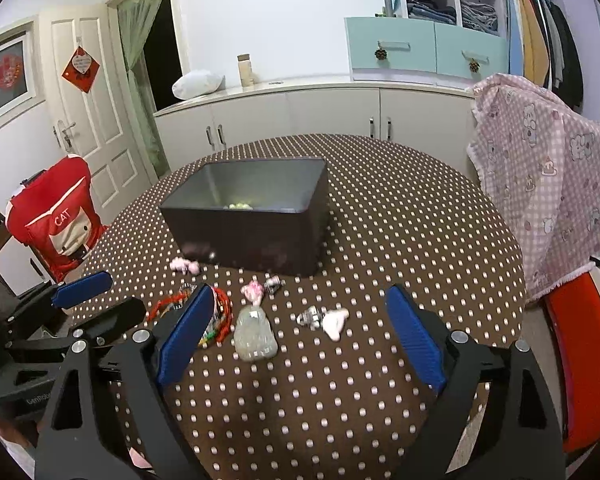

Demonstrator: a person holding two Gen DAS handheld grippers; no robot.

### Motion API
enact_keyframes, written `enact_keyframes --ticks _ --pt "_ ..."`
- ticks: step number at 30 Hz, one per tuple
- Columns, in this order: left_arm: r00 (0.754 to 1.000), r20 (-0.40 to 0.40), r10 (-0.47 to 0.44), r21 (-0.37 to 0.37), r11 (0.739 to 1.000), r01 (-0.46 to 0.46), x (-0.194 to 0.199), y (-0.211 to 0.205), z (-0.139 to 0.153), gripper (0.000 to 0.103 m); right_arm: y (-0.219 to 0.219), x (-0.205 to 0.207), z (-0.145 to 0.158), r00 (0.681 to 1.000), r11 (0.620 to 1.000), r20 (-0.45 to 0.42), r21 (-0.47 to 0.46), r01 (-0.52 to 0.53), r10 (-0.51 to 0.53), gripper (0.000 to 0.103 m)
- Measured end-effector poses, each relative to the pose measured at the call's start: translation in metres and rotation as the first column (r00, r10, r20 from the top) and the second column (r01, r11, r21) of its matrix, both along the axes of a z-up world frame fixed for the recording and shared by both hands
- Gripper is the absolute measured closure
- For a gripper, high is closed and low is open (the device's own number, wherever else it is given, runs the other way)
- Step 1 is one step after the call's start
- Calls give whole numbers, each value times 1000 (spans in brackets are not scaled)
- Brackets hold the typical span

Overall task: Organize jewelry
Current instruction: 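Withdraw both grippers from the box toward the jewelry pile, then grasp the red tassel ornament with the left gripper while the right gripper grasps a silver chain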

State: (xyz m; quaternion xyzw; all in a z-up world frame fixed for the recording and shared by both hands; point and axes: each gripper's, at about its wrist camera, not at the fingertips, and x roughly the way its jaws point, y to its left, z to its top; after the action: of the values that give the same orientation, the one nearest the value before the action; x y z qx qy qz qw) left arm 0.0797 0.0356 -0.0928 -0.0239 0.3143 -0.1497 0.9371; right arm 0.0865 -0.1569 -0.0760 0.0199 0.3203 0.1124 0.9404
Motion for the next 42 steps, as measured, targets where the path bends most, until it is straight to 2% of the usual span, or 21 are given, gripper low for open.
enact_keyframes --ticks 7,12,13,14,15,16,18,22,29,42 --pt "998 -59 -21 14 1000 22 -6 -11 -16 34 -4 -11 -13 1000 1000 -25 -13 17 -18 18" --pt "993 -90 -77 8 997 78 -6 -19 -26 35 -7 -13 -20 999 999 -43 -10 31 -31 17" --pt "992 -93 -79 4 997 80 -6 -20 -28 40 -7 -13 -21 998 999 -45 -11 32 -33 17" --pt "993 -91 -73 11 997 75 -6 -20 -30 61 -8 -14 -21 998 999 -47 -11 33 -33 17" --pt "995 -83 -63 29 997 66 -6 -21 -31 74 -8 -14 -22 998 999 -47 -12 32 -33 17" --pt "995 -78 -63 33 997 66 -6 -21 -31 74 -8 -14 -23 998 999 -48 -13 32 -33 17" --pt "995 -73 -70 30 997 72 -6 -21 -31 83 -10 -14 -22 998 999 -49 -15 37 -38 17" --pt "996 -60 -62 16 998 63 -8 -18 -30 83 -14 -14 -22 998 999 -47 -7 48 -48 17" --pt "998 15 -56 -5 998 56 -12 -13 -13 83 -19 -14 -20 998 999 -43 3 52 -52 17" --pt "990 130 50 -65 997 -41 -1 13 34 83 -12 -13 -11 1000 1000 -15 19 14 -13 17"
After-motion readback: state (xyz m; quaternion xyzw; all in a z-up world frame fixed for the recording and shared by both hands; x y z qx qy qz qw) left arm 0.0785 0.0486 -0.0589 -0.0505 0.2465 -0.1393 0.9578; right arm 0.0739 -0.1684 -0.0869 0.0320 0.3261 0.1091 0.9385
